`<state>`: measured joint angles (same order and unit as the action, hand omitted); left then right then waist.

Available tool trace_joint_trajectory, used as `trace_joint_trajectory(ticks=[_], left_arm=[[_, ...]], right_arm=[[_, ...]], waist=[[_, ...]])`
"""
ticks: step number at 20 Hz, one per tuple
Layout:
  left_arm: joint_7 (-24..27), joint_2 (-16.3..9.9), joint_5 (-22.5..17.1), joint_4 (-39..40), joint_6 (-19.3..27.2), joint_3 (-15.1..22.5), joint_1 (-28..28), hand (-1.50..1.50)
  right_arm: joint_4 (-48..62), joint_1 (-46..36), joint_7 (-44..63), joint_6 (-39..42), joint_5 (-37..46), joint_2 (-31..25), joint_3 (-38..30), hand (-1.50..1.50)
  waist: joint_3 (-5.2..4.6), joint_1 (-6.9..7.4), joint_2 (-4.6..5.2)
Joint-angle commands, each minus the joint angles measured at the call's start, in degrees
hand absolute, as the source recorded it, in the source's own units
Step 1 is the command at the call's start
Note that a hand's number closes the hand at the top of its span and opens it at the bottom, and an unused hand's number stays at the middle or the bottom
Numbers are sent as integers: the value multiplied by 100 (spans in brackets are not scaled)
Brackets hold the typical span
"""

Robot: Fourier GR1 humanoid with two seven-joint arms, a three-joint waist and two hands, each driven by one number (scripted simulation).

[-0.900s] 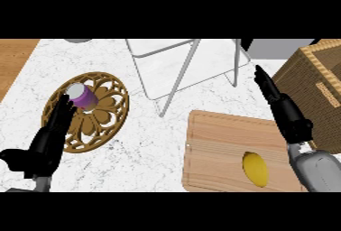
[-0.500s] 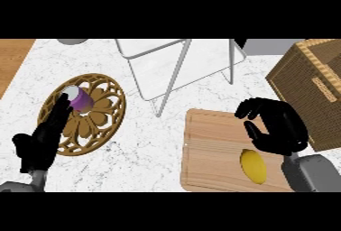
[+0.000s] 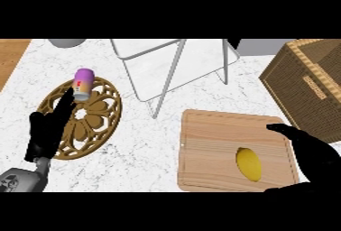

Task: Pick the lemon from the cutting board and place it in the basket

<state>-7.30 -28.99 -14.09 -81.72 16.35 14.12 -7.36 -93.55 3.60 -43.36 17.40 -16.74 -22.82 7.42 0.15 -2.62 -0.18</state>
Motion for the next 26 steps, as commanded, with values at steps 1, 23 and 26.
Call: trace_joint_trajectory(ticks=[1, 23, 26], left_arm=[[-237, -3, -12, 109, -59, 27, -74, 0], [-450, 568, 557, 362, -274, -201, -679, 0], [-218, 508, 468, 593, -717, -407, -550, 0]], right_arm=[[-120, 392, 96, -567, 973, -852, -561, -150], [-835, 1436, 376, 1182, 2432, -3089, -1387, -150], [-313, 973, 336, 1161, 2496, -2781, -1373, -150]], waist=[[-27, -53, -12], [-17, 204, 10], [-16, 247, 21]])
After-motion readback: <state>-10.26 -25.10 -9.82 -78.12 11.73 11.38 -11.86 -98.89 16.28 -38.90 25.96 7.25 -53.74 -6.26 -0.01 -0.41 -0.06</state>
